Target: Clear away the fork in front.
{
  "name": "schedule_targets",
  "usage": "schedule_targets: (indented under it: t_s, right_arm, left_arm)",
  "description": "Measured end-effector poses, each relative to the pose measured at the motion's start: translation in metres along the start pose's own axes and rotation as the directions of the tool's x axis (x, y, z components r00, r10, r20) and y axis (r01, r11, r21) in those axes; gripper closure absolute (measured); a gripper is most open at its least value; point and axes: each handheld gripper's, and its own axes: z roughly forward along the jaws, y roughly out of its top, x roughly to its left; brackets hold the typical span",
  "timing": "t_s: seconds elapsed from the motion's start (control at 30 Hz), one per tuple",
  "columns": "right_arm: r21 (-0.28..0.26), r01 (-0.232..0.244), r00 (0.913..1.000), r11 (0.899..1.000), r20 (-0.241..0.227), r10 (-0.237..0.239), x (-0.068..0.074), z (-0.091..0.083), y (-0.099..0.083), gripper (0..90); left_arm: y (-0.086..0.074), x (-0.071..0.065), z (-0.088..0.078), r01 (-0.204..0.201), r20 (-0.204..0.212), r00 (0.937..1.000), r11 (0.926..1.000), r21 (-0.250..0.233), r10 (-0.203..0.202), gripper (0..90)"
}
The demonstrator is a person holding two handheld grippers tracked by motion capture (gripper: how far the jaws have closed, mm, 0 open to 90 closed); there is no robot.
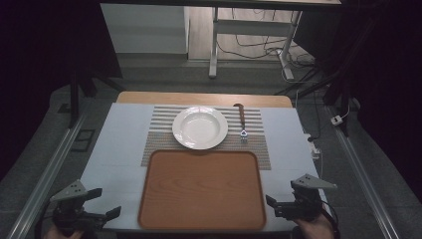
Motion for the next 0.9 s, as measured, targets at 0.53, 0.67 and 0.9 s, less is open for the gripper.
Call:
schedule_targets:
  t_s: [0.53,0.67,0.9]
  right_arm:
    - [0.016,0.007,0.9999,1.0,0.012,-0.008,0.0008,0.0013,0.0002,0.0]
    - [0.021,0.01,0.9998,1.0,0.019,-0.011,0.0013,0.0015,0.0005,0.0]
    - [0.035,0.026,0.9992,0.999,0.028,-0.027,0.0034,0.0029,0.0014,0.0]
  left_arm:
    - [0.0013,-0.0024,0.0021,-0.019,-0.01,0.9998,0.9996,0.023,0.019,0.4]
    - [0.0015,-0.0031,0.0025,-0.026,-0.014,0.9995,0.9993,0.028,0.027,0.5]
    - [0.0019,-0.0033,0.0034,-0.025,-0.014,0.9996,0.999,0.036,0.025,0.9]
